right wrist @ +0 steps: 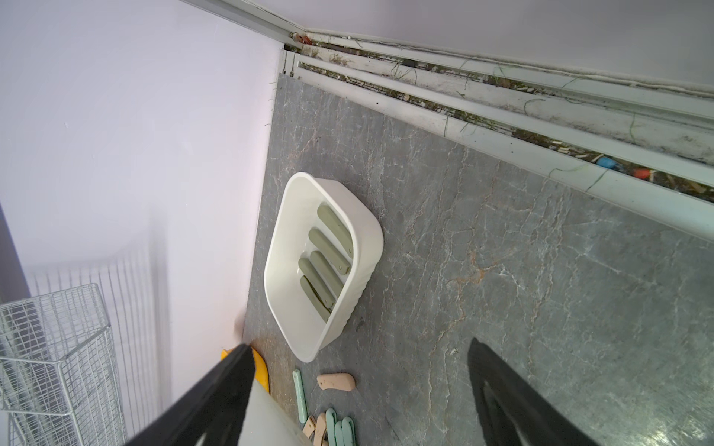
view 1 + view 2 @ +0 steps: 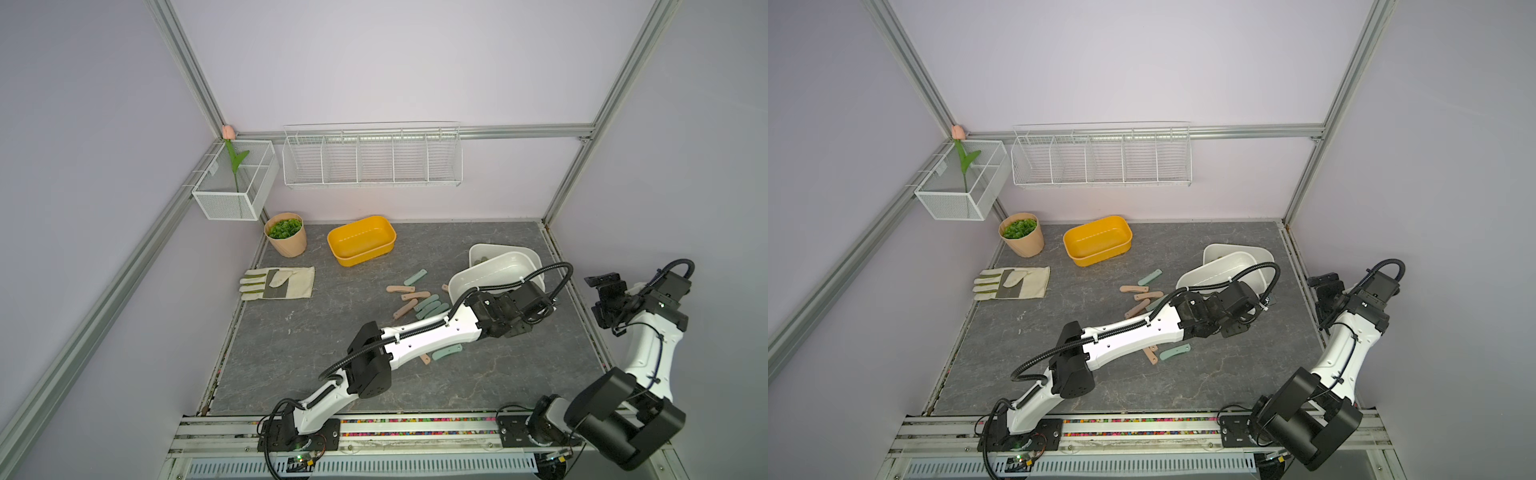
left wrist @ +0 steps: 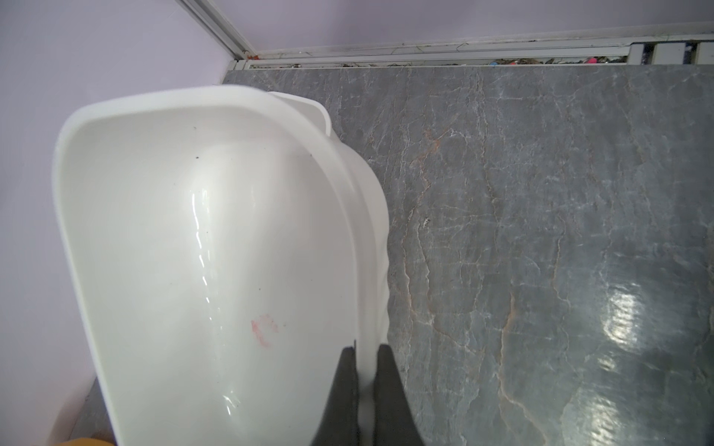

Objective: Place the fruit knives into the storage box by color
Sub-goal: Place the storage box at the center of the board.

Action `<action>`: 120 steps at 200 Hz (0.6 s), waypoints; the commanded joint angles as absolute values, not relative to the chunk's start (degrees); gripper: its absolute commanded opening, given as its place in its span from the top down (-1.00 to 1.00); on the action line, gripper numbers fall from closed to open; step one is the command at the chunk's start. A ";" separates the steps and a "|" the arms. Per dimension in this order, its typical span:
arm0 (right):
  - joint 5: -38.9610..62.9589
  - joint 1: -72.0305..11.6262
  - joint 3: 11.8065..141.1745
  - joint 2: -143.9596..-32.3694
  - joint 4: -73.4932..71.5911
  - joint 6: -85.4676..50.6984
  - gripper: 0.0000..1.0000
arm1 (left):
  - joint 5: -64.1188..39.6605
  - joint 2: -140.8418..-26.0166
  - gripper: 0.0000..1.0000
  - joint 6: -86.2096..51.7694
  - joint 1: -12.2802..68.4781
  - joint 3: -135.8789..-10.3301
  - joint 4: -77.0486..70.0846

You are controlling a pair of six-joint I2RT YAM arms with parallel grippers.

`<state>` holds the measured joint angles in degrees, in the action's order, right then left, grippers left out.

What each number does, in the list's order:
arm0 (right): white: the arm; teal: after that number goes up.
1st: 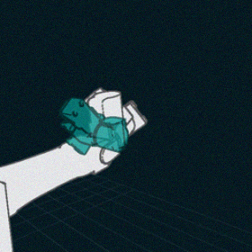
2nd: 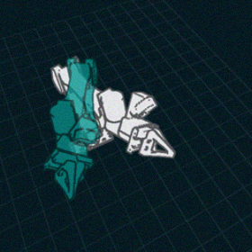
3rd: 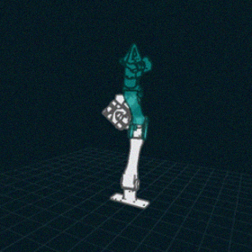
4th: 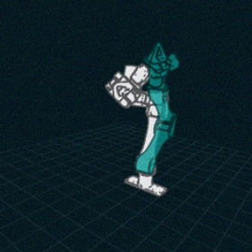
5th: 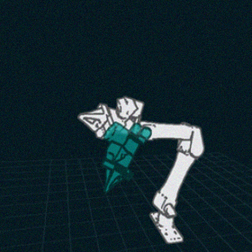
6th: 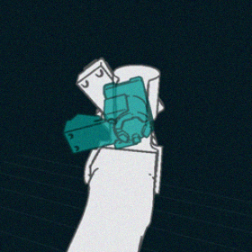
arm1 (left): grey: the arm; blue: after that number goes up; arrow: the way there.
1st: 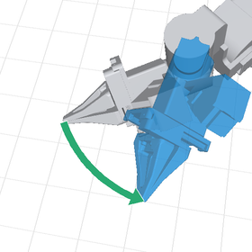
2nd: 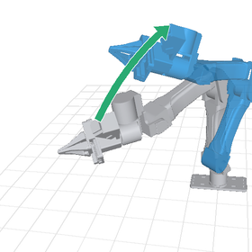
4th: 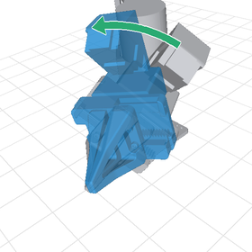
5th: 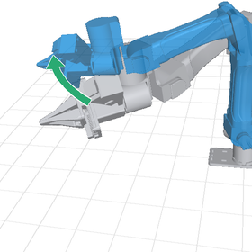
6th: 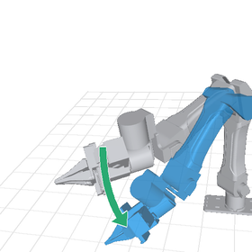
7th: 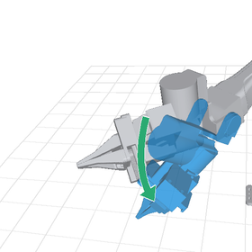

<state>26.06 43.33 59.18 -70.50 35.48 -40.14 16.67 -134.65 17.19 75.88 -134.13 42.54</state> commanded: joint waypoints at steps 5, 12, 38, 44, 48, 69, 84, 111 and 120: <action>27.84 43.75 57.81 -69.42 34.06 -41.08 -0.79 | 13.70 -138.28 1.00 19.13 76.86 -138.49 40.26; 27.95 43.85 57.83 -69.50 33.93 -41.17 -0.79 | 13.24 -139.12 1.00 19.03 76.99 -139.25 40.25; 28.67 43.86 57.97 -69.81 33.56 -41.48 -0.79 | 11.37 -141.28 1.00 18.98 77.63 -140.05 39.24; 28.91 43.86 57.92 -69.95 33.45 -41.57 -0.79 | 11.05 -141.69 1.00 18.95 77.67 -140.01 38.99; 29.06 43.86 57.93 -70.00 33.46 -41.67 -0.80 | 10.81 -141.88 1.00 18.97 77.69 -140.12 38.90; 29.72 43.86 57.71 -70.03 33.10 -41.92 -0.80 | 10.10 -143.34 1.00 18.76 77.78 -140.27 38.50; 30.12 43.86 57.58 -70.14 32.91 -41.90 -0.80 | 9.94 -144.24 1.00 18.70 77.78 -140.76 38.58; 30.66 43.86 57.24 -70.22 32.35 -42.23 -0.80 | 9.91 -145.41 1.00 18.54 77.78 -141.36 38.51; 30.84 43.86 57.22 -70.19 32.29 -42.21 -0.80 | 9.94 -145.77 1.00 18.45 77.72 -141.66 38.58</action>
<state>29.26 43.46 58.22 -70.50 33.52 -41.23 10.39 -144.29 17.69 77.65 -138.56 39.66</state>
